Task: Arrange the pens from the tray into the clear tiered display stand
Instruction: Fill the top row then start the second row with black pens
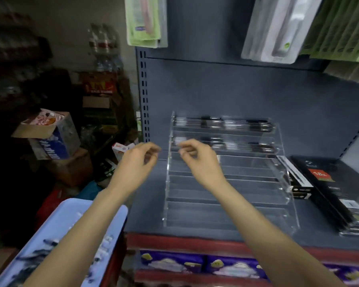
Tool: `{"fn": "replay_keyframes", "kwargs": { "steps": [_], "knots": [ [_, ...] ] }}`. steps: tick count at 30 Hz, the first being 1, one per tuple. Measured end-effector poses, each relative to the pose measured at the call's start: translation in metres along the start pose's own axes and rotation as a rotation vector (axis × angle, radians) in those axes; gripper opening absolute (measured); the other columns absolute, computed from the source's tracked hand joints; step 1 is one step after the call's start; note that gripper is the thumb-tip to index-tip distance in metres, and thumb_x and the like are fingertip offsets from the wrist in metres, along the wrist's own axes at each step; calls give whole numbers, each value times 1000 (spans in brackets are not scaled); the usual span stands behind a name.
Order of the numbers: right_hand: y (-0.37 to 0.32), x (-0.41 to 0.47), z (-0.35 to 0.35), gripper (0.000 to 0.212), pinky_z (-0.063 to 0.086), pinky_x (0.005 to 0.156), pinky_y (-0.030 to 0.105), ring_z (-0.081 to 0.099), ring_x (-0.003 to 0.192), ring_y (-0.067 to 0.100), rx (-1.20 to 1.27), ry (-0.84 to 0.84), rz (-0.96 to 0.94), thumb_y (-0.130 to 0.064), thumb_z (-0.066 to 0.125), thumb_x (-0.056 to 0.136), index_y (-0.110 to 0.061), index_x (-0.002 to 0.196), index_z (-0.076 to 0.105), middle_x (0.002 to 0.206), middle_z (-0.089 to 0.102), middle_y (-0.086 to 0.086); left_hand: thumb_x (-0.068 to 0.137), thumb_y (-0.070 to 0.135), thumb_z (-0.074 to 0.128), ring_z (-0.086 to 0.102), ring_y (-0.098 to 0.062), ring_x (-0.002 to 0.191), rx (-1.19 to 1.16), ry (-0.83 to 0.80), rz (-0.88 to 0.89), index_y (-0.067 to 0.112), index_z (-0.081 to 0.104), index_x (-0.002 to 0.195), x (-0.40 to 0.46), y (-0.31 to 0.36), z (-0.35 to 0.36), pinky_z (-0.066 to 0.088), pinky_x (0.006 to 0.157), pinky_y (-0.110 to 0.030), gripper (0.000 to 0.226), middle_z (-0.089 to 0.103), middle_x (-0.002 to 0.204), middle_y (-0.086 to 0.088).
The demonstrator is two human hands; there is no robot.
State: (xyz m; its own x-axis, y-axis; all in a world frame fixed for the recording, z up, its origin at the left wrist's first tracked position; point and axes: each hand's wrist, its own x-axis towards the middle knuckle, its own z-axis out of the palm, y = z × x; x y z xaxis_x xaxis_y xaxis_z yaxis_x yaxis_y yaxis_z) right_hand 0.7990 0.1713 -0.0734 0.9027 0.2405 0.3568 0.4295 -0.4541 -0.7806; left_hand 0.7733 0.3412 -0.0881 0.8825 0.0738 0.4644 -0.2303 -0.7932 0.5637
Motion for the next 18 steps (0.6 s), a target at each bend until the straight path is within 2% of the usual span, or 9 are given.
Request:
{"fn": "replay_keyframes", "kwargs": {
  "steps": [4,6,10,12,16,18],
  "knots": [
    [-41,-14,98,22,43,75,12,55,86,8,-32,-180,21,-10,50,94,-9,113,63,104,67,6,91,10,55,63,-19,86,66,-41,-143,11,66,108,-48,-81,-55,49,75,-29,20,68,96,-5],
    [-54,-24,148,24,45,78,18,59,91,12,-57,-308,48,-10,49,95,-9,116,61,108,66,6,92,12,54,63,-24,89,81,-82,-253,11,65,109,-74,-128,-75,51,77,-35,20,69,98,-9],
    [-51,-45,240,28,48,91,37,59,104,28,-146,-524,155,-10,43,97,-7,121,58,117,63,14,91,13,53,61,-26,84,78,-153,-435,16,65,104,-128,-209,-99,51,76,-38,17,68,96,-8],
    [-41,-57,278,29,45,91,46,57,105,34,-201,-621,204,-8,41,98,-5,122,57,120,60,17,92,12,51,60,-24,84,68,-210,-497,16,64,107,-152,-238,-102,51,77,-37,20,66,99,-5],
    [-19,-80,328,32,45,98,43,53,116,31,-335,-708,284,-12,49,96,-9,128,53,131,53,14,91,7,50,61,-32,100,82,-336,-555,10,64,110,-184,-283,-97,49,87,-39,23,65,111,-13],
    [-10,-88,341,35,44,99,43,51,119,30,-421,-750,290,-15,50,97,-11,131,49,135,48,14,93,6,48,57,-33,111,108,-423,-546,7,61,119,-192,-297,-93,45,94,-36,29,59,124,-17]
  ]
}}
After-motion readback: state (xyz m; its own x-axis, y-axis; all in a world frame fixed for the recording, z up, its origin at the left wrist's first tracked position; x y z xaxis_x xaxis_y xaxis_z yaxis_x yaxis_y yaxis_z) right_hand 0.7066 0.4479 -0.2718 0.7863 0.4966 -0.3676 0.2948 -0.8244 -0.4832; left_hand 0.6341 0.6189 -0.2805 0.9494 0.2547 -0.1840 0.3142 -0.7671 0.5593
